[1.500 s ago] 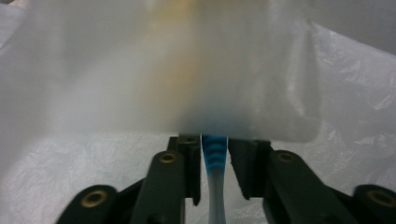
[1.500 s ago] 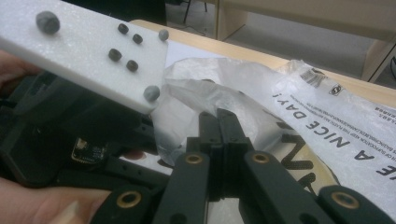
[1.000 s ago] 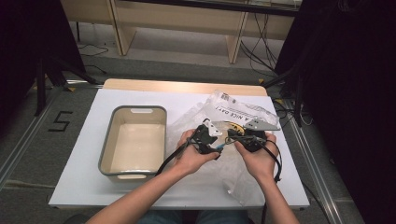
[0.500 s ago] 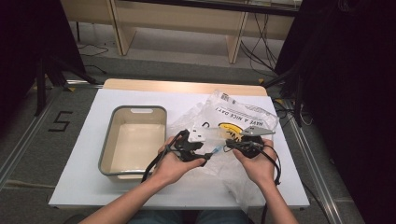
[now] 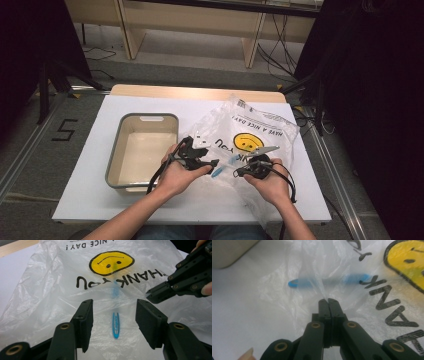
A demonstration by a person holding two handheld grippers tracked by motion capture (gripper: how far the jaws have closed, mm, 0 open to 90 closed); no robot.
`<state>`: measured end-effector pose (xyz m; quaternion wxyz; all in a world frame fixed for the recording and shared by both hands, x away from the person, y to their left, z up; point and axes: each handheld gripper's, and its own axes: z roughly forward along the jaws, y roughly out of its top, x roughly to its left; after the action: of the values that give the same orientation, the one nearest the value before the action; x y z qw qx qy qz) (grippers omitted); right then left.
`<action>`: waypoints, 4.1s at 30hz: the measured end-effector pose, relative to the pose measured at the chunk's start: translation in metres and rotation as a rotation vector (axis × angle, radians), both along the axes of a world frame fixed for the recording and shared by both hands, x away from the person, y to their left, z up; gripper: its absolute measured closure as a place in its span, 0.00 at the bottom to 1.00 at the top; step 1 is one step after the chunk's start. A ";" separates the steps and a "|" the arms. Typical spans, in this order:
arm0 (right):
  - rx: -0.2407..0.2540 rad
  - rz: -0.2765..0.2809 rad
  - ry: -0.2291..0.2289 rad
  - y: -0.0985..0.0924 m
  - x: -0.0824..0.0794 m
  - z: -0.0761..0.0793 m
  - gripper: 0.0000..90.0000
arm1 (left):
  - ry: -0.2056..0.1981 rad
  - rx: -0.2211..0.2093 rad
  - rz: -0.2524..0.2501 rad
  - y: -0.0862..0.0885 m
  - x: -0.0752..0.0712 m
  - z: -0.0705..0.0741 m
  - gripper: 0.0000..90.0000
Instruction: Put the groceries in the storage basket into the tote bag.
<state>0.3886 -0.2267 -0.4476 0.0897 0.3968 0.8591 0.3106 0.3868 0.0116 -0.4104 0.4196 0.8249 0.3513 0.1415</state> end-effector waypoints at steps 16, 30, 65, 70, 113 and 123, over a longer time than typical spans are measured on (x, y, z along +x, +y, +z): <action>-0.039 0.050 0.067 0.004 -0.004 -0.007 0.88 | 0.036 0.041 -0.030 -0.008 0.001 -0.016 0.44; 0.052 -0.197 -0.115 -0.043 -0.010 0.042 0.57 | 0.049 0.062 -0.051 -0.012 -0.001 -0.024 0.41; -0.052 -0.523 0.163 -0.109 -0.034 -0.010 0.60 | 0.044 0.096 -0.053 -0.012 -0.004 -0.027 0.38; -0.059 -0.482 0.179 -0.111 -0.035 -0.011 0.85 | 0.042 0.091 -0.050 -0.012 -0.004 -0.027 0.39; -0.201 -0.539 -0.099 -0.141 -0.015 0.003 0.91 | 0.056 0.166 0.015 -0.014 0.001 -0.037 0.40; -0.098 -0.571 -0.141 -0.128 -0.032 0.031 0.52 | 0.039 0.179 0.090 -0.015 0.005 -0.040 0.39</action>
<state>0.3566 -0.3548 -0.4171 0.2518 0.5952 0.7182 0.2579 0.3914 -0.0035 -0.4500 0.3304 0.8451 0.3820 0.1752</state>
